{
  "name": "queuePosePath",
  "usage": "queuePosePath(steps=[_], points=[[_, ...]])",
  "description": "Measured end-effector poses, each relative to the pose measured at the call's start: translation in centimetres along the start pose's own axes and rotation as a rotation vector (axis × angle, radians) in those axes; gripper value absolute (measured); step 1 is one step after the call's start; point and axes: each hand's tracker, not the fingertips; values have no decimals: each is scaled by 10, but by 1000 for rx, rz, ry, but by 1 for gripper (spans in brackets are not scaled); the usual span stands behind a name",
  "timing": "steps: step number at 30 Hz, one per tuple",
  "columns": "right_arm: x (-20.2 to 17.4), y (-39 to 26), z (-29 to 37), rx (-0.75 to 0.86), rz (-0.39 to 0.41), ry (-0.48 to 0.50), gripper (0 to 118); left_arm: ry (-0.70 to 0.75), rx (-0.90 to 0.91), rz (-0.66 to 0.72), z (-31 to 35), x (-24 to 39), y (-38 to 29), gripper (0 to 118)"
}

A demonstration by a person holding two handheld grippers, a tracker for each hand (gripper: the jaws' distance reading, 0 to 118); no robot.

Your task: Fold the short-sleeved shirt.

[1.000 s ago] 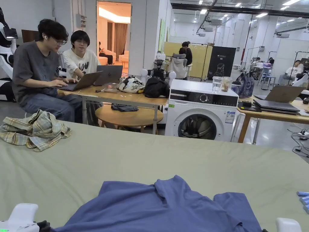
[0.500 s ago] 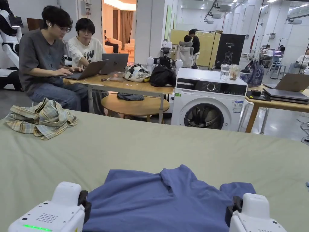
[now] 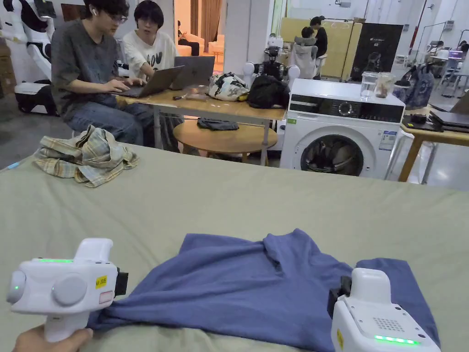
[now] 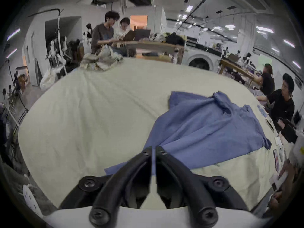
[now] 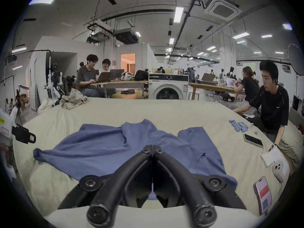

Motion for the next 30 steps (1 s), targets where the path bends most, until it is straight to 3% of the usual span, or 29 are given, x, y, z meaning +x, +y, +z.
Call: queuePosePath(steps=[1, 4, 6, 10, 15, 22, 24, 25, 26, 28, 30], points=[[-1, -2, -3, -7, 2, 0, 0, 13, -35, 7, -5, -7, 4, 11], [-3, -7, -11, -41, 7, 9, 0, -24, -115, 59, -18, -28, 11, 44], [-4, -10, -16, -61, 20, 10, 0, -12, -145, 97, -24, -42, 16, 57], [-4, -15, -23, -92, 39, 9, 0, -12, -215, 163, -30, -53, 15, 59], [-1, -21, -27, -117, 52, 12, 0, 24, -294, 150, -41, -47, -7, 59], [1, -25, -32, -146, 54, 13, 0, 87, -257, 131, -71, -54, -29, 58], [2, -25, -36, -157, 48, 16, 0, 131, -218, 93, -72, -43, -31, 43], [4, -25, -38, -162, 44, 17, 0, 134, -202, 48, -74, -36, -32, 27], [6, -24, -41, -167, 43, 17, 0, 125, -188, 25, -70, -31, -34, 0], [12, -18, -51, -182, 40, 15, 0, 66, -178, 41, -72, -25, -37, 0], [20, -6, -68, -219, 46, 23, 0, 127, -173, -31, -75, -19, -39, 0]])
